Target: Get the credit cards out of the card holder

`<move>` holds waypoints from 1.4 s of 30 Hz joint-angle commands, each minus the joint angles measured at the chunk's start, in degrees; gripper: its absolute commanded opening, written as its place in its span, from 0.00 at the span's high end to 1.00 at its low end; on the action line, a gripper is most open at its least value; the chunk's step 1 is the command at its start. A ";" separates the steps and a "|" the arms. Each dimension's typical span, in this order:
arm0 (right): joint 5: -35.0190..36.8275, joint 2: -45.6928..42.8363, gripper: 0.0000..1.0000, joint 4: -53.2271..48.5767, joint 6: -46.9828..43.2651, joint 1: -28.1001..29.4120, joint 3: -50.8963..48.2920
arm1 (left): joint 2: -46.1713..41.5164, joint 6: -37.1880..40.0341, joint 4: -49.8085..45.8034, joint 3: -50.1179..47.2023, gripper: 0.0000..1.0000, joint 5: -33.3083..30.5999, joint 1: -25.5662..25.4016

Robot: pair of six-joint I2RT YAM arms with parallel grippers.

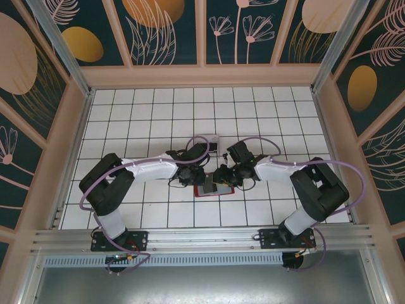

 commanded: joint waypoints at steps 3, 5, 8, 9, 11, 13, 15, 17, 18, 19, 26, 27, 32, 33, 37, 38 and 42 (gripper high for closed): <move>0.73 -2.93 0.66 -2.04 0.02 -0.51 0.64 | 1.68 0.88 -3.65 -2.32 0.75 -0.84 -0.28; 0.99 -3.67 0.65 -2.74 -0.08 -0.55 1.29 | 1.75 1.02 -3.81 -2.33 0.75 -0.84 -0.31; 0.45 -3.44 0.65 -2.74 -0.31 -0.55 1.84 | 1.71 0.98 -3.83 -2.32 0.75 -0.80 -0.31; 0.27 -3.24 0.65 -2.59 -0.43 -0.51 1.97 | 1.75 1.02 -3.89 -2.23 0.75 -0.80 -0.27; 0.00 -2.58 0.65 -2.07 -0.47 -0.55 2.03 | 1.76 1.09 -4.08 -2.06 0.75 -0.84 -0.29; -0.46 -1.78 0.65 -1.44 -0.60 -0.52 2.05 | 1.82 1.11 -4.02 -2.05 0.75 -0.83 -0.28; -0.85 -0.93 0.66 -1.12 -0.86 -0.54 2.16 | 1.89 1.03 -4.02 -2.06 0.75 -0.74 -0.32; -1.43 -0.41 0.67 -0.39 -0.95 -0.53 2.00 | 1.92 1.02 -3.94 -2.07 0.75 -0.75 -0.26; -1.60 -0.31 0.67 -0.07 -1.00 -0.52 1.98 | 2.01 0.98 -3.95 -2.13 0.75 -0.73 -0.31; -2.00 -0.08 0.67 0.43 -1.10 -0.50 1.81 | 2.03 1.02 -3.99 -2.16 0.75 -0.74 -0.32; -2.94 1.83 0.67 2.02 -1.30 -0.50 1.11 | 1.99 0.87 -3.93 -2.25 0.75 -0.62 -0.28; -2.95 2.04 0.67 2.19 -1.30 -0.51 0.95 | 1.87 0.77 -3.99 -2.36 0.75 -0.66 -0.26; -3.08 2.58 0.70 2.78 -1.51 -0.52 0.08 | 1.89 0.73 -3.92 -2.35 0.77 -0.57 -0.31; -3.03 2.61 0.72 2.97 -1.52 -0.52 -0.03 | 1.87 0.75 -3.94 -2.33 0.78 -0.49 -0.32; -3.08 3.28 0.78 3.75 -1.52 -0.52 -0.72 | 2.04 0.63 -3.95 -2.32 0.80 -0.31 -0.29; -3.12 3.36 0.80 3.99 -1.44 -0.51 -0.91 | 2.04 0.71 -3.98 -2.34 0.80 -0.31 -0.28; -3.38 3.80 0.83 4.70 -1.30 -0.54 -1.47 | 1.87 0.62 -4.10 -2.34 0.79 -0.40 -0.31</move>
